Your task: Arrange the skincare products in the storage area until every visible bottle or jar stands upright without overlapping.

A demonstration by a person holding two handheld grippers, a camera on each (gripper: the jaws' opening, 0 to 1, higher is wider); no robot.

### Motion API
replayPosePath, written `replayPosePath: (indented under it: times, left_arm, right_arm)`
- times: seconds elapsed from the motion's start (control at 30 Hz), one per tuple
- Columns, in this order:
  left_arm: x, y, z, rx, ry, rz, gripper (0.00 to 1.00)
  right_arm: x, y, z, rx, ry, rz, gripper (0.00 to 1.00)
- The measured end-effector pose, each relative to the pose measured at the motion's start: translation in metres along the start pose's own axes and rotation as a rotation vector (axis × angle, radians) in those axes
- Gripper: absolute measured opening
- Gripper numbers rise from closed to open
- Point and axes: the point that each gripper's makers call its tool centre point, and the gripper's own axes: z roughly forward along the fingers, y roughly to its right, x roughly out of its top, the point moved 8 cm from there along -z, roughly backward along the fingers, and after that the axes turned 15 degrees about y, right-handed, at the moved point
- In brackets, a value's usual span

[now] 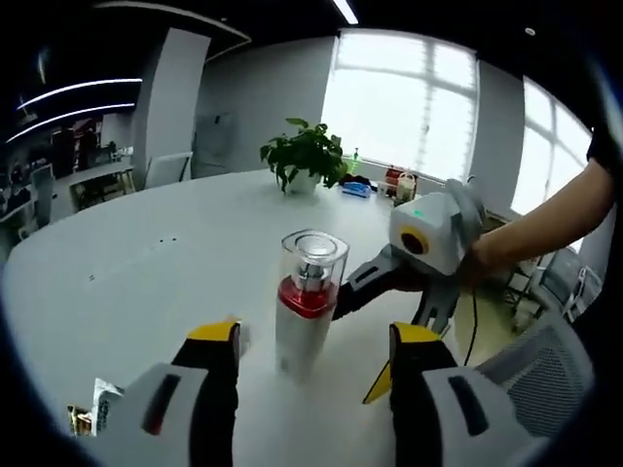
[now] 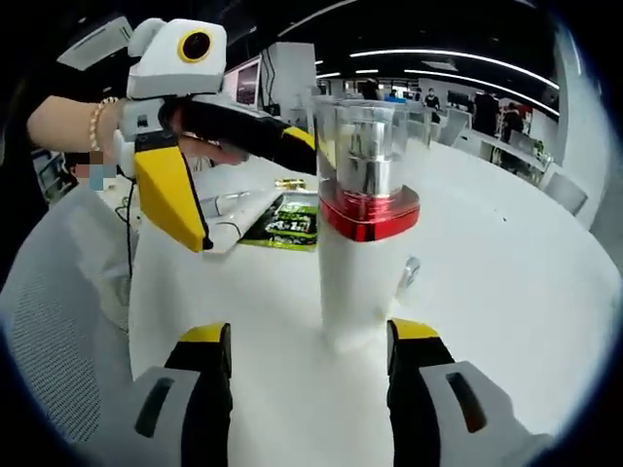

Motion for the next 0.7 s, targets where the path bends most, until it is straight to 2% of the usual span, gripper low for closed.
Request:
replayPosePath:
  times: [0.2, 0.53, 0.63, 0.7]
  left_arm:
    - [-0.007, 0.001, -0.023, 0.049, -0.009, -0.028, 0.66]
    - [-0.017, -0.001, -0.067, 0.141, -0.025, -0.086, 0.76]
    - [-0.019, 0.001, -0.080, 0.158, -0.018, -0.107, 0.79]
    - [-0.020, -0.005, -0.091, 0.166, -0.011, -0.120, 0.82]
  right_arm:
    - [0.004, -0.013, -0.006, -0.042, 0.013, 0.014, 0.81]
    - [0.010, -0.027, -0.011, -0.126, 0.062, 0.059, 0.92]
    - [0.015, -0.040, -0.013, -0.137, 0.058, 0.057, 0.94]
    - [0.020, -0.050, -0.015, -0.137, 0.040, 0.042, 0.95]
